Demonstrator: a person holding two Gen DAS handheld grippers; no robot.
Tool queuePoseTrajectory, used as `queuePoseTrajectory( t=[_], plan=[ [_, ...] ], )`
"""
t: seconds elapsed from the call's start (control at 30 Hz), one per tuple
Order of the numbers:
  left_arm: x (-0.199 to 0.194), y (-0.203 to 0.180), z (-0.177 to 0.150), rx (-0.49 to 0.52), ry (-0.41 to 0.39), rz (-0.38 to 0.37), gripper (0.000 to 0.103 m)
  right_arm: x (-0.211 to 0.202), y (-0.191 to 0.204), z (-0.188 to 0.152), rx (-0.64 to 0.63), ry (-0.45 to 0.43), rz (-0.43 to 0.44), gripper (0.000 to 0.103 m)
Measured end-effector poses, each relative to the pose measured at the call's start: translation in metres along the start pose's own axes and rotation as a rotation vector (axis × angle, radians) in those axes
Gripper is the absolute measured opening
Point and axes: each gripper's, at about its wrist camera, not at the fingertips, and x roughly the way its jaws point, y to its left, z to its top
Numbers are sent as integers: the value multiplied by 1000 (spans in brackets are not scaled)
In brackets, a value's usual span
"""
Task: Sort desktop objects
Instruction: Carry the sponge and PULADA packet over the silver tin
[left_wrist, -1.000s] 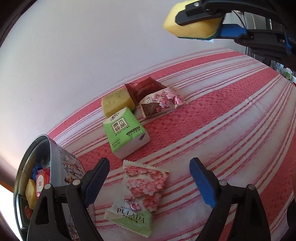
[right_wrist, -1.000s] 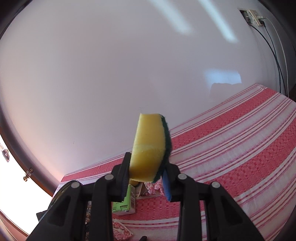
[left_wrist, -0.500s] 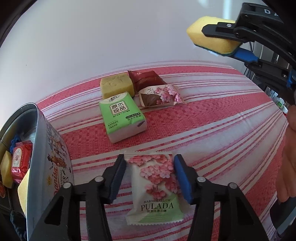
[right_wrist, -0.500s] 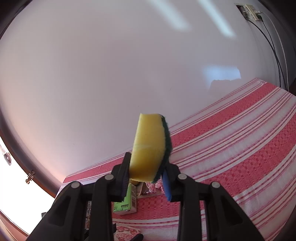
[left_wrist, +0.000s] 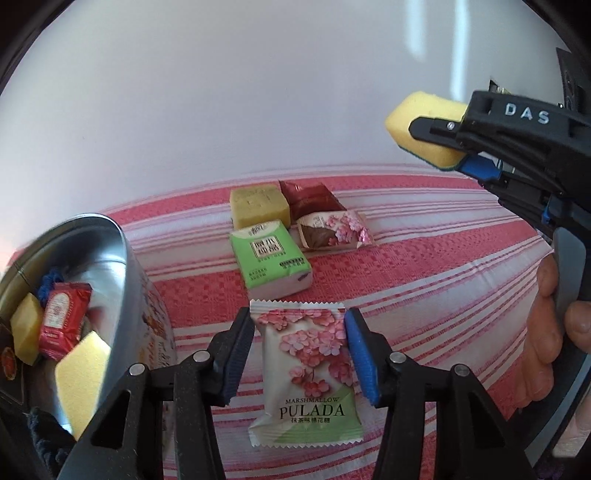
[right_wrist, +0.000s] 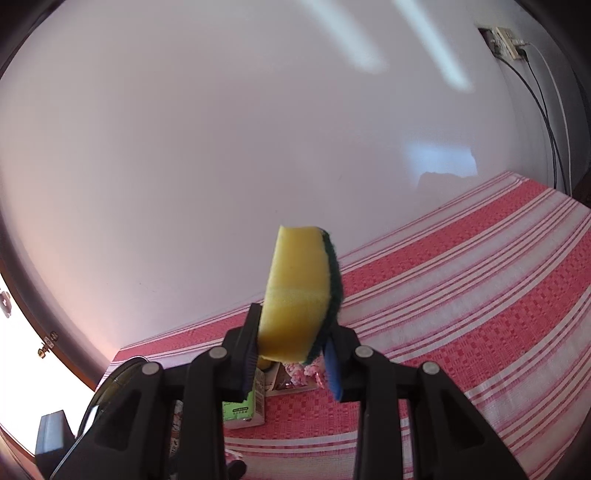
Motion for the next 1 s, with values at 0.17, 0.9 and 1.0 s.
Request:
queuePoseTrajectory(
  t=[0.17,0.9,1.0],
  plan=[
    [-28,8,-1,-1,-120,41,53,-10,15,-8,-65,-24,-29,31],
    [-82,45,-30,-48,-209,30,53,-70,44,-62,-148,-86,-78,31],
    [-94,48,-37,-58,-229,34,53,-95,72,-76,-136,-93,-73,31]
  ],
)
